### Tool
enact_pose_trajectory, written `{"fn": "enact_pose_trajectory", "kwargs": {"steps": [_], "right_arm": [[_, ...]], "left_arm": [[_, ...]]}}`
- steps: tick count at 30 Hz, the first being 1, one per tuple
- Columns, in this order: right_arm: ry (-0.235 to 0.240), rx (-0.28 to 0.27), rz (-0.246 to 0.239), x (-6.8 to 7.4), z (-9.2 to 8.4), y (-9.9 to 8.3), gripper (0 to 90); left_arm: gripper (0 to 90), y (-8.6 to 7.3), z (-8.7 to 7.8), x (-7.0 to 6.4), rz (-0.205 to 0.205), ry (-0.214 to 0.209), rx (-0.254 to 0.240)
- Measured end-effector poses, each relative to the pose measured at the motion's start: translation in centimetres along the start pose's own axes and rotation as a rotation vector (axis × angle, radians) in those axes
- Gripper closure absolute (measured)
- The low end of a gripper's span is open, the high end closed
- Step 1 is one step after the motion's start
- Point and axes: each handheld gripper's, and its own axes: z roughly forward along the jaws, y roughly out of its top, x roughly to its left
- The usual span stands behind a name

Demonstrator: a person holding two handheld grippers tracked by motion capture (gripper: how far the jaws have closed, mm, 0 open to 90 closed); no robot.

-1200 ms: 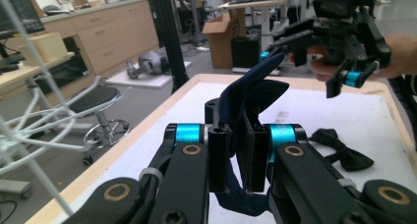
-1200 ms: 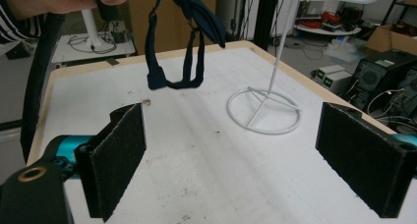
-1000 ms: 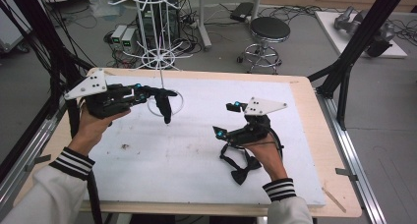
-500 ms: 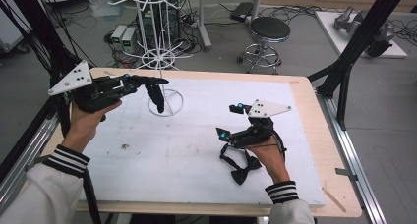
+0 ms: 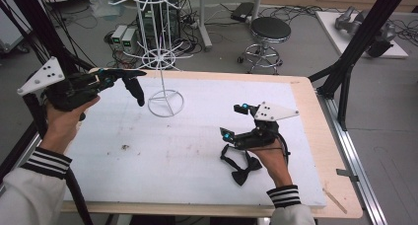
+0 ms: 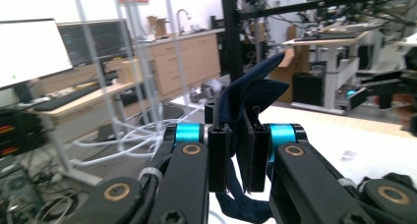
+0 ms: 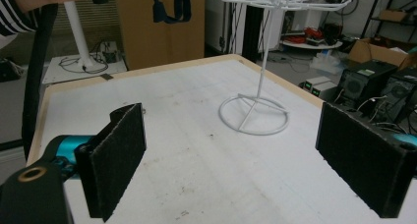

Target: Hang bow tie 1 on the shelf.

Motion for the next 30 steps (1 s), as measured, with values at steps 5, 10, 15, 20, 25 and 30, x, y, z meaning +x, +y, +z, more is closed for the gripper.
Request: {"fn": "enact_pose_trajectory", "kwargs": {"steps": [5,10,15,20,25,30], "right_arm": [[-0.013,-0.017,0.000,-0.1,-0.6,0.1,11.2],[-0.027,-0.049,-0.003,0.0,-1.4,0.0,11.2],[-0.037,-0.065,0.006,0.0,-2.0,-0.3,11.1],[-0.055,-0.078,0.021,-0.1,-2.8,-1.0,11.1],[-0.064,-0.087,0.034,-0.3,-3.3,-1.5,11.1],[-0.062,-0.094,0.040,-0.4,-3.6,-1.6,11.1]], "left_arm": [[83.7,0.2,-1.0,0.6,0.003,0.039,0.009],[83.7,0.2,-1.4,1.0,0.004,0.075,0.024],[83.7,0.1,-1.4,1.2,0.005,0.108,0.044],[83.7,0.0,-1.2,1.7,0.004,0.146,0.067],[83.7,0.0,-1.1,2.2,0.008,0.176,0.090],[83.7,-0.3,-0.7,2.7,0.008,0.195,0.113]]}}
